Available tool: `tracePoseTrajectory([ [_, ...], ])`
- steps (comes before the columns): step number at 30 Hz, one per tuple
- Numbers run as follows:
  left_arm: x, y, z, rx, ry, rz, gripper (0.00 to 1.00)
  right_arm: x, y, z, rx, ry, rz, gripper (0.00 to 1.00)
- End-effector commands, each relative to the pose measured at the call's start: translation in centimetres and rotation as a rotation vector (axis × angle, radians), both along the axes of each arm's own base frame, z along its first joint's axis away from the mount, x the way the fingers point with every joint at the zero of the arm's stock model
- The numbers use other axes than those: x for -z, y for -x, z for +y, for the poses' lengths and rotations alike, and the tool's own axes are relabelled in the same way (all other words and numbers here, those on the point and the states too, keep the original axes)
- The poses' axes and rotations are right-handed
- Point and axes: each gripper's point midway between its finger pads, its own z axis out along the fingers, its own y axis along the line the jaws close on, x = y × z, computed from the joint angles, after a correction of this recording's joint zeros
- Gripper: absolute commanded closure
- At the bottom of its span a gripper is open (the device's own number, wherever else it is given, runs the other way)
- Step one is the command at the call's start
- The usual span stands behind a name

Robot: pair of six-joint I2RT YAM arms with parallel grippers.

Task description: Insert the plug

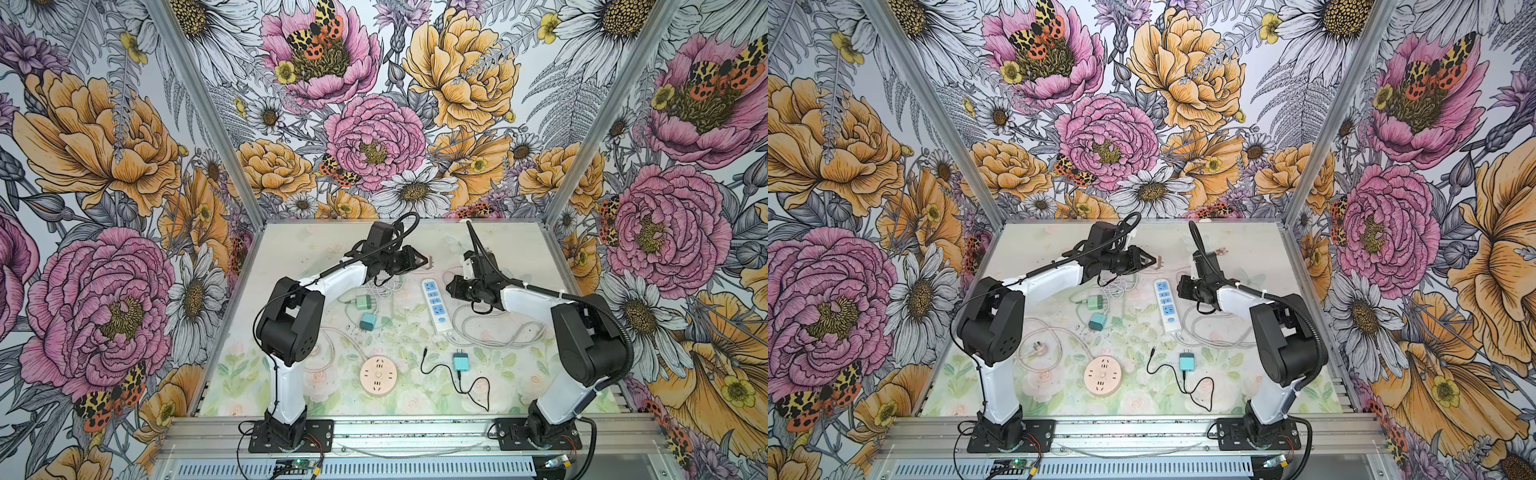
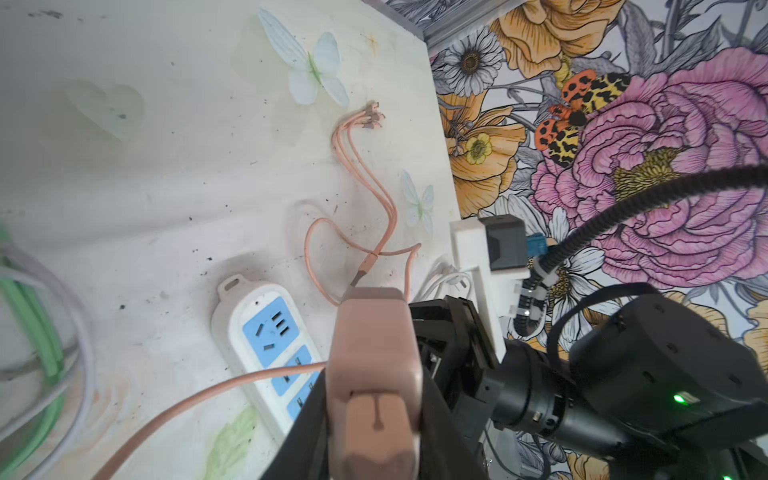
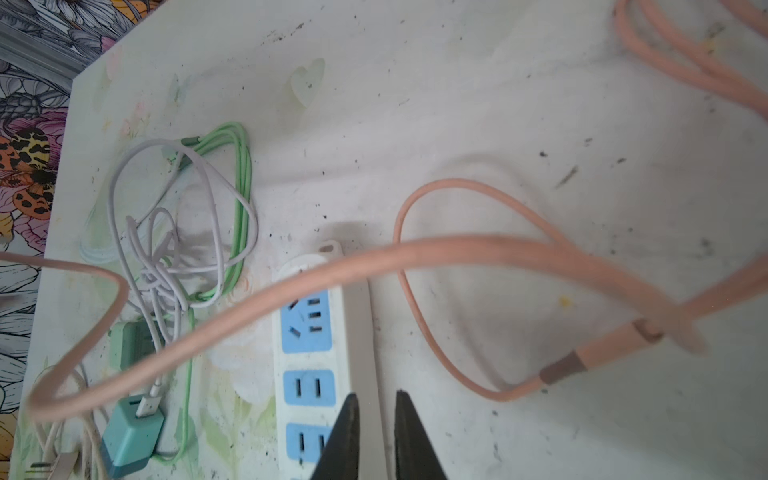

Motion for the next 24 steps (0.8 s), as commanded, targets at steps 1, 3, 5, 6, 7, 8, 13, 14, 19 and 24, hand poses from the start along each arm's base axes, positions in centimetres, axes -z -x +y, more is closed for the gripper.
tracePoseTrajectory([
  [1,-1.4,0.8,0.9,-0.005,-0.073,-0.044,0.93,1.8,2.1,-1.0,0.021,0.031,0.072,0.82],
  [3,-1.6,1.0,1.1,-0.011,-0.077,-0.047,0.93,2.3,2.9,-0.8,0.011,0.039,0.085,0.83],
  [5,-1.9,1.3,1.1,-0.011,-0.077,-0.054,0.93,2.8,3.8,-0.6,0.003,0.05,0.104,0.83],
  [6,-2.1,1.3,1.2,-0.016,-0.08,-0.057,0.93,3.0,4.1,-0.6,0.002,0.049,0.111,0.83],
  [7,-2.2,1.4,1.2,-0.016,-0.08,-0.057,0.93,3.2,4.5,-0.5,-0.003,0.049,0.118,0.83],
  [8,-2.2,1.4,1.4,-0.019,-0.086,-0.058,0.93,3.4,5.0,-0.4,-0.006,0.051,0.127,0.83],
  [13,-1.5,1.9,2.2,-0.042,-0.173,-0.054,0.93,4.1,6.9,0.4,-0.03,0.052,0.155,0.84],
  [14,-1.2,2.0,2.3,-0.042,-0.181,-0.048,0.94,4.3,7.3,0.6,-0.034,0.05,0.162,0.84],
  [19,-1.7,2.7,3.3,-0.063,-0.206,-0.056,0.94,4.9,9.3,0.8,-0.047,0.05,0.192,0.85],
  [24,-0.7,3.4,4.3,-0.077,-0.341,-0.063,0.94,4.8,10.9,1.1,-0.059,0.032,0.206,0.85],
])
